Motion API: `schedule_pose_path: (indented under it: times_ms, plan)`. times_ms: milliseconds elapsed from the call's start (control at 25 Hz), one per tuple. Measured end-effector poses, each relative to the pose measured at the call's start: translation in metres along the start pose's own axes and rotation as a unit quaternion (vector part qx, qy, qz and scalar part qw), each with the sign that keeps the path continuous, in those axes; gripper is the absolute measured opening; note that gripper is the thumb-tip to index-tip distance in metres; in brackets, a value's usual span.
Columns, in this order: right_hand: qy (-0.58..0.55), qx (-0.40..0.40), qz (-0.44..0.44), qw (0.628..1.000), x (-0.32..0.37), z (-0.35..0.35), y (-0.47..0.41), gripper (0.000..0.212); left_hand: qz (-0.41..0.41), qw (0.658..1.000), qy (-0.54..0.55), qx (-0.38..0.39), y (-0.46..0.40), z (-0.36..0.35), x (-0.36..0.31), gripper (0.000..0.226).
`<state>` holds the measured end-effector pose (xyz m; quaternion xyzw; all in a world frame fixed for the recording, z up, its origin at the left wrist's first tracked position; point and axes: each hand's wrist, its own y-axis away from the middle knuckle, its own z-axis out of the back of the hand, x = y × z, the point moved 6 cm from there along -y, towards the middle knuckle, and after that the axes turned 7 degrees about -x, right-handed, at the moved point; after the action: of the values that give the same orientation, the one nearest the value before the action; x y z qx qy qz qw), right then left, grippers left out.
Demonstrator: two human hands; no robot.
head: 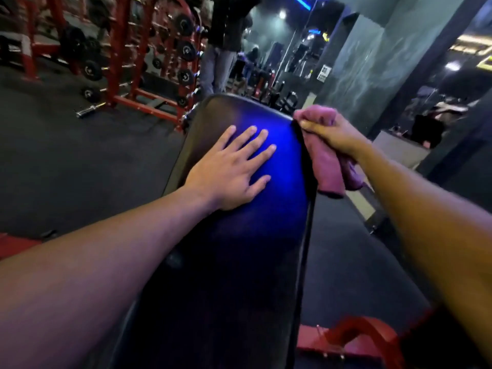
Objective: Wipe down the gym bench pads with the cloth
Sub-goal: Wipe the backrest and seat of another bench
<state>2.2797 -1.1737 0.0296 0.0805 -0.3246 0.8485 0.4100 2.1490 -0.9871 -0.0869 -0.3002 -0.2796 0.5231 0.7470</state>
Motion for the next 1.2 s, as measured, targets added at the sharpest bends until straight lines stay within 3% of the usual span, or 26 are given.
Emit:
schedule_pose_path:
  times_ms: [160,280,400,480,560,680,800,1000,1120,1200]
  plan:
    - [0.048,0.059,0.098,0.992,0.05,-0.05,-0.063,0.016,0.003,1.0,0.003,-0.02,-0.001,0.001,-0.002,0.07]
    - [0.112,0.074,0.161,0.978,0.11,-0.095,-0.097,0.042,-0.008,0.999,0.007,-0.042,0.0,0.002,-0.001,0.066]
    - [0.089,0.086,0.227,0.966,0.11,-0.093,-0.09,0.034,-0.009,0.999,0.01,-0.044,0.001,0.004,0.0,0.065]
    - [0.038,0.087,0.189,0.977,0.067,-0.055,-0.068,0.027,-0.017,1.0,0.01,-0.014,0.007,0.003,0.0,0.068]
    - [-0.015,0.09,0.089,0.992,0.019,-0.025,-0.042,0.011,-0.046,0.999,0.003,0.014,0.021,0.002,-0.002,0.071]
    - [-0.034,0.046,0.033,0.998,-0.009,-0.013,-0.039,0.012,-0.079,0.996,0.015,0.024,0.038,0.005,-0.007,0.071]
    - [-0.026,0.124,0.135,0.983,0.043,-0.053,-0.08,0.016,-0.065,0.998,0.02,0.015,0.039,0.006,-0.005,0.07]
    - [0.049,0.194,0.151,0.968,0.102,-0.134,-0.151,0.04,-0.063,0.997,0.035,-0.001,0.04,0.01,-0.004,0.066]
    - [0.107,0.188,0.185,0.959,0.111,-0.154,-0.157,0.051,-0.062,0.997,0.041,-0.004,0.04,0.009,-0.001,0.065]
    - [0.082,0.145,0.189,0.968,0.1,-0.13,-0.142,0.048,-0.064,0.997,0.045,-0.008,0.04,0.009,-0.001,0.064]
